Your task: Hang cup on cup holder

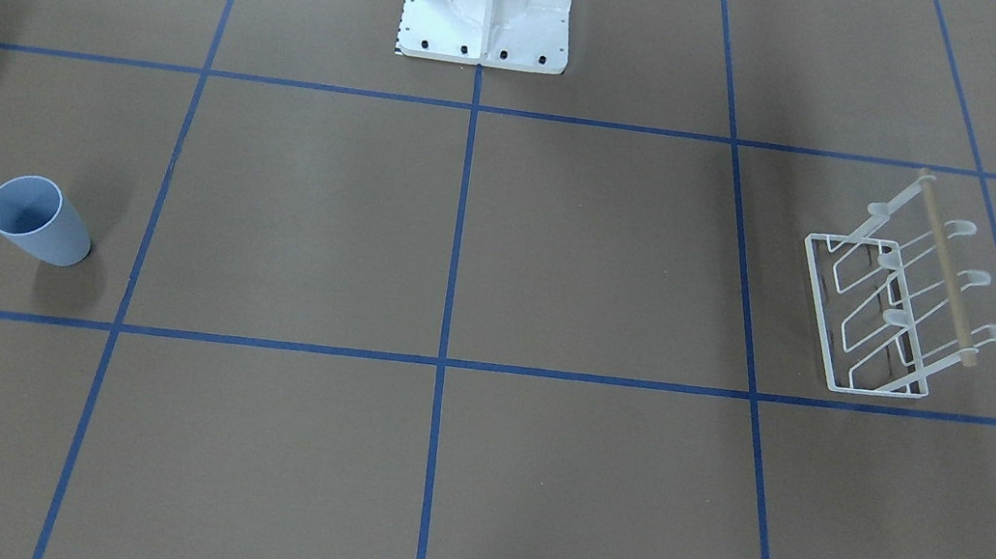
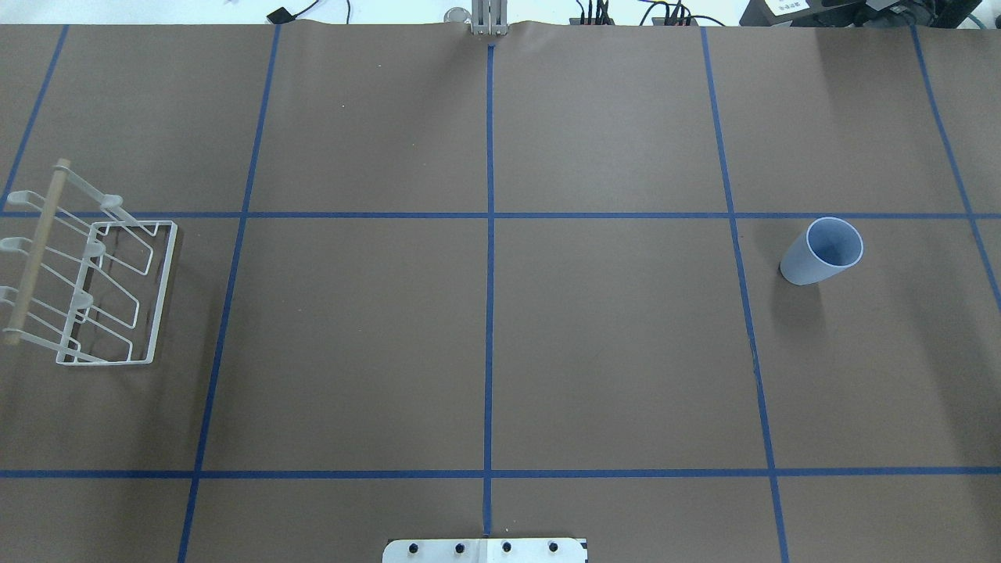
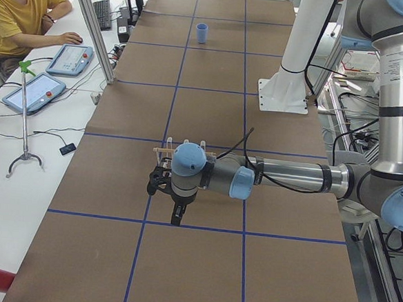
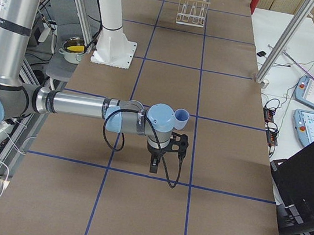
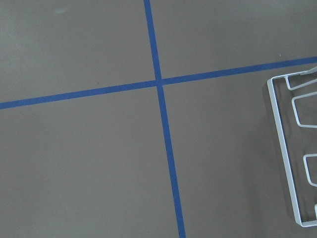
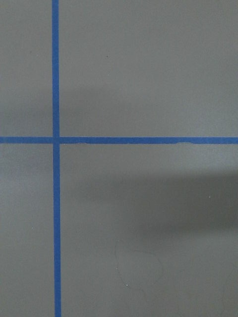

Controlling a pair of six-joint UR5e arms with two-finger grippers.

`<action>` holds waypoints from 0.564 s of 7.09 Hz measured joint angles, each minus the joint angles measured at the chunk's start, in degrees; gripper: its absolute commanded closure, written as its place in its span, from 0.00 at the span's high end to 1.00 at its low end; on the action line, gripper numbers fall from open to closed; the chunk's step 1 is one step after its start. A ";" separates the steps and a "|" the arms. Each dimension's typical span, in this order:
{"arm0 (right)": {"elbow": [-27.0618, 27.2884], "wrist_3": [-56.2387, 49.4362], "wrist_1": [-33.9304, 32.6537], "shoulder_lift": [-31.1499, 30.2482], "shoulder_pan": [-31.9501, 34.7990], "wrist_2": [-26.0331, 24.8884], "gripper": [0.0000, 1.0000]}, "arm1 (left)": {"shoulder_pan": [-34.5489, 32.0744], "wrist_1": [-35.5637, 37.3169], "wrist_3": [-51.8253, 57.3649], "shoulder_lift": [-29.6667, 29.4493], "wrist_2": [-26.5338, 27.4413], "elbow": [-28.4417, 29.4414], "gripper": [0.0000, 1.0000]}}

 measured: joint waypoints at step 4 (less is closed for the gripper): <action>0.09 0.16 0.06 0.20 0.00 1.06 1.00 | -0.03 0.08 0.00 -0.01 0.23 -1.27 0.98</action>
